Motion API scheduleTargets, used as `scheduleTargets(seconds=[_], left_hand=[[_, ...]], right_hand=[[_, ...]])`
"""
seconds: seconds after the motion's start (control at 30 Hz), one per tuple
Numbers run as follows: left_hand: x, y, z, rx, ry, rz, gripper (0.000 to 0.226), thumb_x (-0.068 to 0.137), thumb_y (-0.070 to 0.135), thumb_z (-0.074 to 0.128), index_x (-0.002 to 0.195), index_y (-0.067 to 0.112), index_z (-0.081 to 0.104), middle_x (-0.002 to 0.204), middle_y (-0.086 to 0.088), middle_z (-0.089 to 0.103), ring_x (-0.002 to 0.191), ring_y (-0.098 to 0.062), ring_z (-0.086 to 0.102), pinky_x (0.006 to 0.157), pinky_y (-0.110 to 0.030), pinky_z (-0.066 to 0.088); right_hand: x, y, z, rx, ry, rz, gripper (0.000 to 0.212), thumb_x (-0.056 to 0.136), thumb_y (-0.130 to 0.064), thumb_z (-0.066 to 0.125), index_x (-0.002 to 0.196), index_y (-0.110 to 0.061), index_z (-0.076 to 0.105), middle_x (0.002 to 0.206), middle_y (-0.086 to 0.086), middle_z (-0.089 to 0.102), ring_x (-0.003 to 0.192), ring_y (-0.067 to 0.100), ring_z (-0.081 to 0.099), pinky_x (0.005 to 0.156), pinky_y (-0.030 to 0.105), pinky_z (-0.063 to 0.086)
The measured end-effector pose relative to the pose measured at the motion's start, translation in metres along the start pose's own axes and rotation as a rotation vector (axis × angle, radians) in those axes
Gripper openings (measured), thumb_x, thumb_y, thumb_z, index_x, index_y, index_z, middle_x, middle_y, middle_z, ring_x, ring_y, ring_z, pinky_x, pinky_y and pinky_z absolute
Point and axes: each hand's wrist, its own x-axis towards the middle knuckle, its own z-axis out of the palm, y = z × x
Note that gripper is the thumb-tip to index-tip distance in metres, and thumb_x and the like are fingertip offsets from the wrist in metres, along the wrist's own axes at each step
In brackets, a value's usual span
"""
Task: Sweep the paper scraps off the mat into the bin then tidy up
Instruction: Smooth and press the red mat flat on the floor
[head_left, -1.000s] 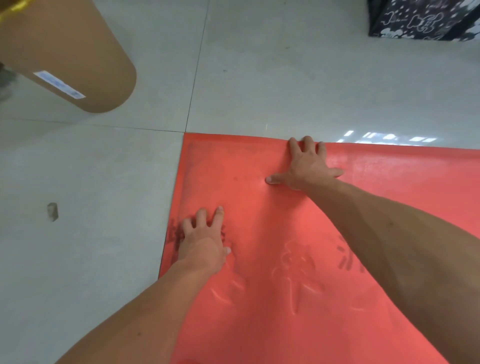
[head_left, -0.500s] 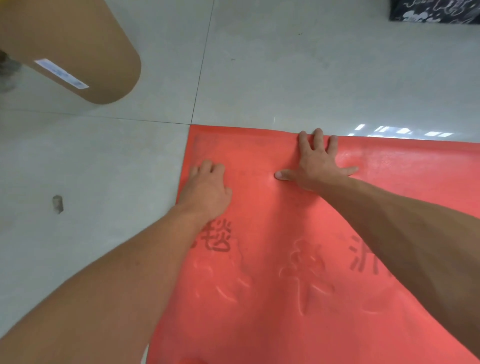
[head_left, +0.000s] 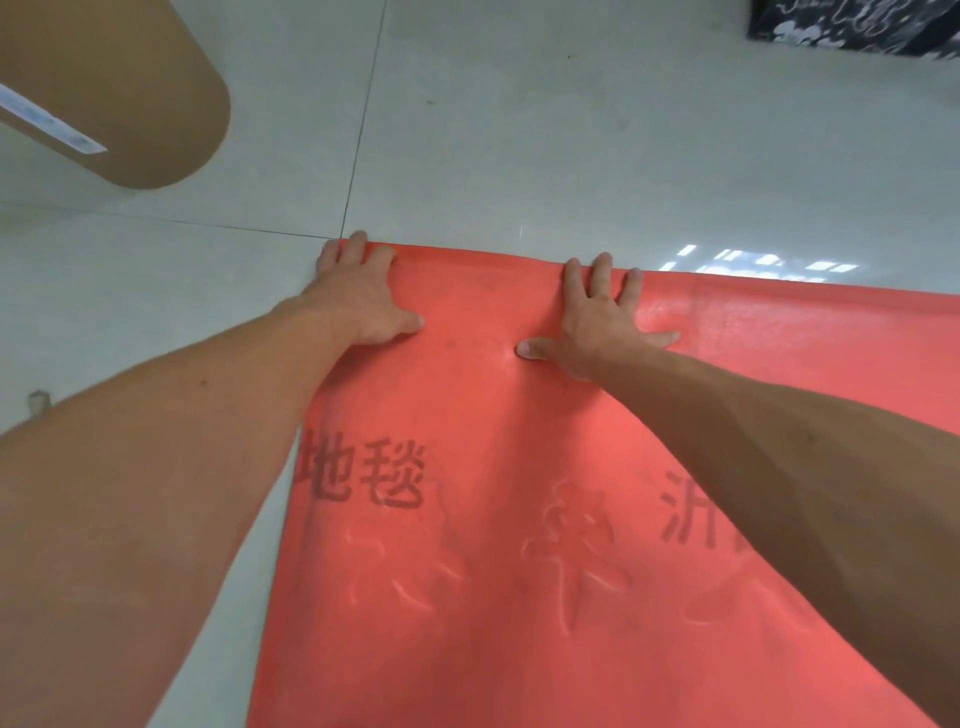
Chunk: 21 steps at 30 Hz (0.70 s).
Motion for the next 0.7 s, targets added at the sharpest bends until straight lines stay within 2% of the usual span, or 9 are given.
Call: scheduleTargets(seconds=[0.07,0.13,0.23,0.4,0.53,0.57,0.7], left_hand=[[0.004,-0.004,0.007,-0.026,-0.045,-0.007,0.108,0.074,0.061,0.067,0.153,0.035,-0.002,0.162,-0.004,-0.011,0.148,-0.03,-0.008,0.12,-0.042,0.006],[0.006,-0.009,0.012,-0.001,-0.04,0.03,0.11,0.074,0.065,0.064,0.153,0.033,-0.005,0.162,-0.005,-0.012,0.148,-0.03,-0.008,0.12,-0.04,0.004],[0.002,-0.023,0.009,-0.036,-0.029,0.092,0.116,0.072,0.067,0.066,0.154,0.024,-0.003,0.162,-0.007,-0.008,0.148,-0.029,-0.003,0.117,-0.036,0.004],[-0.009,-0.028,0.012,-0.086,0.001,0.066,0.119,0.072,0.066,0.067,0.155,0.012,0.001,0.163,-0.007,-0.003,0.149,-0.02,0.005,0.117,-0.031,0.009],[-0.006,-0.026,0.004,0.102,0.077,0.019,0.105,0.074,0.075,0.051,0.153,0.016,0.016,0.16,-0.004,0.018,0.143,-0.029,0.027,0.111,-0.044,0.028],[-0.004,-0.023,0.002,0.151,0.113,0.017,0.101,0.075,0.076,0.045,0.152,0.017,0.017,0.159,-0.004,0.021,0.142,-0.03,0.027,0.109,-0.047,0.029],[-0.003,0.019,0.018,0.096,0.091,0.179,0.093,0.082,0.075,0.027,0.155,0.021,0.005,0.163,0.001,-0.005,0.149,-0.023,-0.005,0.118,-0.047,0.008]], right_hand=[[-0.001,-0.001,-0.001,-0.006,-0.001,-0.007,0.117,0.072,-0.068,0.069,0.152,-0.035,-0.009,0.158,-0.011,-0.022,0.144,0.028,-0.024,0.093,0.085,0.012],[-0.002,-0.001,-0.003,-0.008,0.001,-0.008,0.116,0.072,-0.068,0.069,0.152,-0.034,-0.008,0.159,-0.01,-0.021,0.145,0.029,-0.023,0.093,0.085,0.012],[-0.004,-0.001,-0.004,-0.014,-0.009,-0.008,0.117,0.072,-0.068,0.069,0.153,-0.034,-0.008,0.159,-0.01,-0.021,0.145,0.029,-0.023,0.093,0.085,0.012],[-0.004,0.0,-0.004,0.002,-0.011,-0.004,0.117,0.071,-0.067,0.07,0.152,-0.035,-0.009,0.159,-0.01,-0.022,0.145,0.028,-0.023,0.094,0.085,0.011],[-0.002,0.0,-0.002,-0.016,-0.011,0.004,0.117,0.071,-0.069,0.069,0.152,-0.036,-0.01,0.159,-0.01,-0.022,0.145,0.029,-0.023,0.093,0.085,0.012],[-0.001,0.0,-0.002,-0.022,-0.007,0.003,0.117,0.071,-0.069,0.068,0.152,-0.036,-0.01,0.159,-0.01,-0.023,0.145,0.029,-0.023,0.093,0.085,0.012],[0.002,-0.001,0.0,-0.035,-0.004,0.003,0.117,0.071,-0.07,0.067,0.152,-0.036,-0.011,0.158,-0.01,-0.023,0.144,0.029,-0.024,0.092,0.086,0.012]])
